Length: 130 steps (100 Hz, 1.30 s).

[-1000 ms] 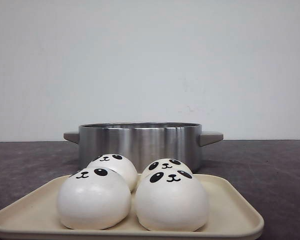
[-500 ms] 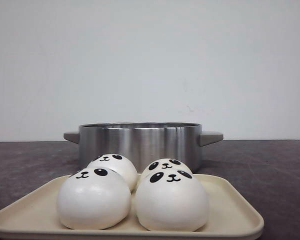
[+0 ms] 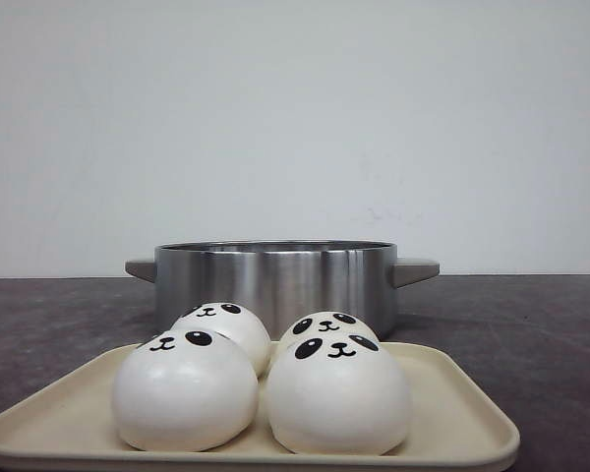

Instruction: Steam buns

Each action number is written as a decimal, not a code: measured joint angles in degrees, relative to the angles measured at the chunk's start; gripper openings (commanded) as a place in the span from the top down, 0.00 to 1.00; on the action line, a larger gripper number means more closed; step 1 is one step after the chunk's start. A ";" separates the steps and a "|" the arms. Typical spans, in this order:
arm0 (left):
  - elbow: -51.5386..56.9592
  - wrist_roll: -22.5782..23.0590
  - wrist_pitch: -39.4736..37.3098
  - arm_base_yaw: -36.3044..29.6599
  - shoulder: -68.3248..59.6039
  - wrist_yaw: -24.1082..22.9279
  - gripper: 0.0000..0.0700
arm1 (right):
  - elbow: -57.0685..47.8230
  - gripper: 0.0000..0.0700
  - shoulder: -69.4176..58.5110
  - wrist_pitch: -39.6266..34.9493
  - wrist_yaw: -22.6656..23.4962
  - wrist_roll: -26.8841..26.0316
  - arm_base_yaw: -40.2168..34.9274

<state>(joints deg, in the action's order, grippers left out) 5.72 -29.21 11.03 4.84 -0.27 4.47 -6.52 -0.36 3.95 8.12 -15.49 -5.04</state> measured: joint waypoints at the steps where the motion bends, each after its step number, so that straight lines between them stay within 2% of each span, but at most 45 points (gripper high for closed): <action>1: 0.28 -0.22 -0.22 0.00 0.00 0.00 1.00 | -0.59 0.99 0.00 -0.28 0.17 -0.04 0.00; 11: 2.71 -2.10 -4.17 0.02 0.02 0.98 1.00 | -7.39 0.99 -0.31 -4.59 0.74 -0.07 -0.02; 27: 9.40 -1.90 -3.02 0.00 -2.95 9.18 0.99 | -20.39 0.99 -6.19 -17.44 2.19 0.02 0.00; 36: 15.87 1.38 1.95 0.00 -7.43 13.64 0.99 | -27.41 0.99 -12.09 -24.37 3.91 0.96 0.00; 47: 24.79 6.45 8.04 -0.02 -14.27 16.81 0.99 | -35.45 0.99 -19.23 -29.90 3.93 3.32 -0.02; 64: 38.38 13.22 11.06 -0.02 -23.63 19.30 0.99 | -45.07 0.99 -27.52 -31.34 7.56 4.79 0.00; 74: 43.41 14.86 12.87 -0.02 -26.40 19.47 0.98 | -47.71 0.98 -30.14 -31.32 11.17 4.79 0.00; 77: 44.17 14.97 13.49 -0.02 -26.75 19.50 0.93 | -48.09 0.94 -30.69 -31.32 12.50 4.72 0.00; 79: 44.41 14.97 13.66 -0.02 -26.84 19.50 0.87 | -48.24 0.87 -30.97 -31.30 13.49 4.66 0.00; 82: 44.48 14.91 14.05 -0.02 -26.84 19.50 0.76 | -48.30 0.70 -31.36 -31.21 15.08 4.50 0.00; 88: 44.48 14.64 16.06 -0.04 -26.82 19.52 0.48 | -48.30 0.29 -32.06 -31.19 18.12 3.69 -0.02; 89: 44.48 14.62 16.41 -0.07 -26.84 19.52 0.40 | -48.30 0.23 -32.17 -31.19 18.53 3.50 -0.02; 93: 44.48 14.56 17.75 -0.31 -26.84 19.50 0.21 | -48.30 0.10 -32.59 -31.19 20.00 2.62 -0.15; 95: 44.48 14.53 18.29 -0.50 -26.84 19.52 0.14 | -48.30 0.09 -32.87 -31.19 20.70 2.12 -0.24; 99: 44.48 14.53 19.26 -1.09 -26.95 19.52 0.07 | -48.30 0.09 -33.44 -31.17 22.25 1.27 -0.48; 111: 44.48 14.53 21.64 -3.34 -26.95 19.52 0.07 | -48.37 0.09 -35.56 -31.10 24.11 -0.70 -2.78; 130: 44.48 14.56 27.39 -5.86 -26.97 19.54 0.08 | -52.13 0.10 -41.40 -32.94 15.47 -1.33 -10.88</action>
<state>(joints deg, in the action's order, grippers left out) 50.19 -14.66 38.41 -1.02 -27.24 24.01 -58.65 -41.76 -28.99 23.59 -16.82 -15.92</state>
